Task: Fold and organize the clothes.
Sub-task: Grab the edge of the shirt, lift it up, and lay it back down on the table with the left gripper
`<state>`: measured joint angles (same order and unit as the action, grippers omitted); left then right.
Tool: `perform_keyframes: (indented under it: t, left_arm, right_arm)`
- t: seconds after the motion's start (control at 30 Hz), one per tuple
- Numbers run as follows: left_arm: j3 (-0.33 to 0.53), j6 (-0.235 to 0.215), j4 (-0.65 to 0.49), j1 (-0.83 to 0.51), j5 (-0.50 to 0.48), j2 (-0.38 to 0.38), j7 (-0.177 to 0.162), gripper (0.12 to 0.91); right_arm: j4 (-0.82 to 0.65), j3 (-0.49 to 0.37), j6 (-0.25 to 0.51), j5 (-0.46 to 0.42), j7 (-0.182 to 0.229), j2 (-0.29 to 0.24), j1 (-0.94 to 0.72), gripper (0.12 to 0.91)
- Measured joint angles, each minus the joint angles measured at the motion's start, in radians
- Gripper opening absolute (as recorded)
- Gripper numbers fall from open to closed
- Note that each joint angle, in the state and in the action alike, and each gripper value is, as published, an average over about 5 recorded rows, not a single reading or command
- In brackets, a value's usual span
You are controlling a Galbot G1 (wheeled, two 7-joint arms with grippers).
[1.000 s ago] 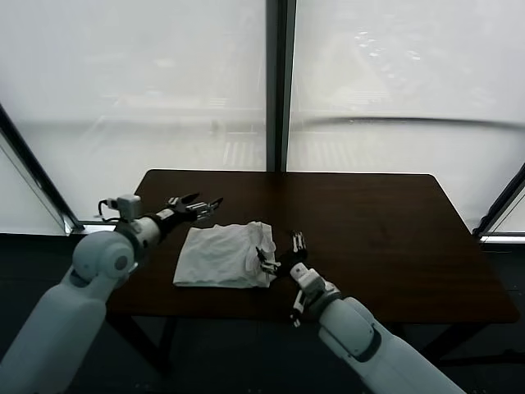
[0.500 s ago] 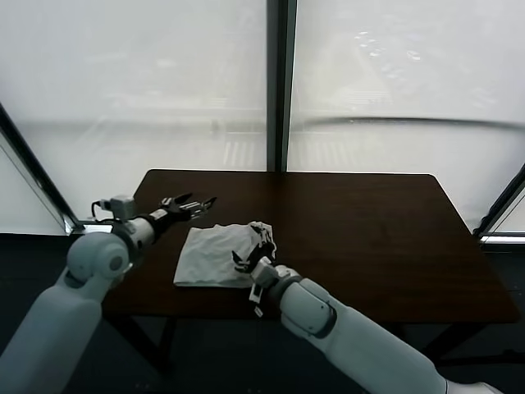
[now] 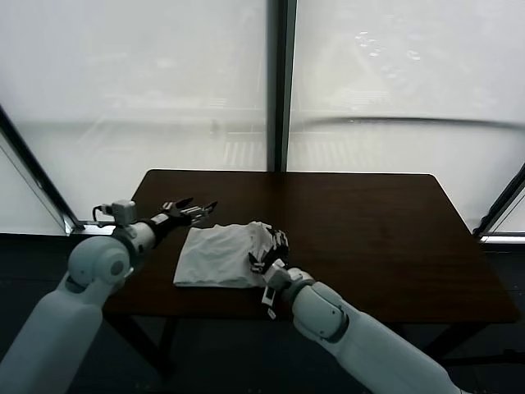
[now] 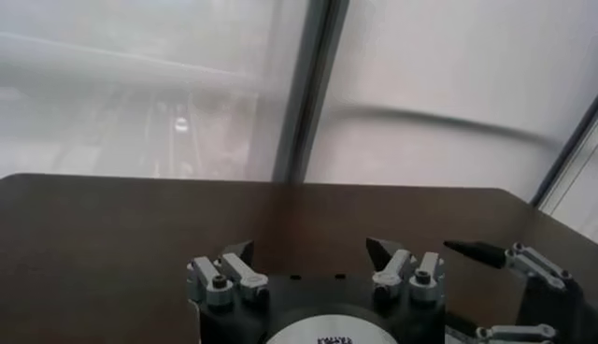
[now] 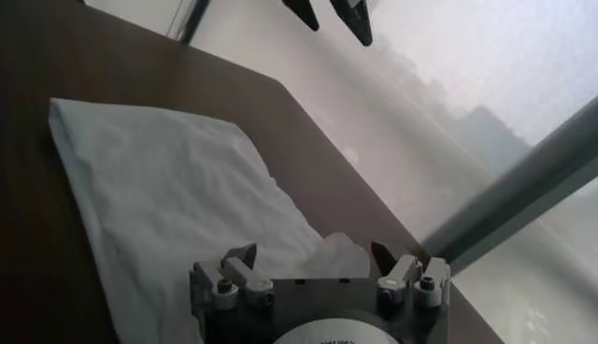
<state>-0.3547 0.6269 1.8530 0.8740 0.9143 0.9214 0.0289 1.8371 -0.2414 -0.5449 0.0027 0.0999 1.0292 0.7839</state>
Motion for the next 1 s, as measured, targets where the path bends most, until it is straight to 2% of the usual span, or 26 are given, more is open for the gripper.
perform_keyframes:
  t: [0.3, 0.43, 0.53, 0.6, 0.7, 1.0]
  left_arm:
    - [-0.003, -0.002, 0.001, 0.006, -0.002, 0.004, 0.002, 0.907]
    - [-0.006, -0.004, -0.003, 0.012, -0.006, 0.007, 0.004, 0.907]
    - [-0.01, -0.006, -0.005, 0.016, -0.009, 0.009, 0.005, 0.907]
    - [-0.015, -0.007, -0.007, 0.021, -0.01, 0.009, 0.005, 0.907]
    - [-0.021, -0.007, -0.01, 0.03, -0.012, 0.005, 0.006, 0.907]
    - [-0.02, -0.006, 0.004, 0.048, -0.021, 0.003, 0.006, 0.907]
  right_arm:
    - [0.011, 0.217, 0.065, 0.017, 0.002, 0.017, 0.132, 0.907]
    - [0.018, 0.293, 0.164, 0.077, 0.007, 0.027, 0.186, 0.907]
    - [-0.001, 0.318, 0.261, 0.108, 0.023, 0.039, 0.211, 0.907]
    - [-0.021, 0.315, 0.297, 0.113, 0.032, 0.053, 0.213, 0.907]
    - [-0.054, 0.285, 0.294, 0.108, 0.038, 0.08, 0.192, 0.907]
    - [-0.136, 0.111, 0.185, 0.102, 0.038, 0.157, 0.037, 0.907]
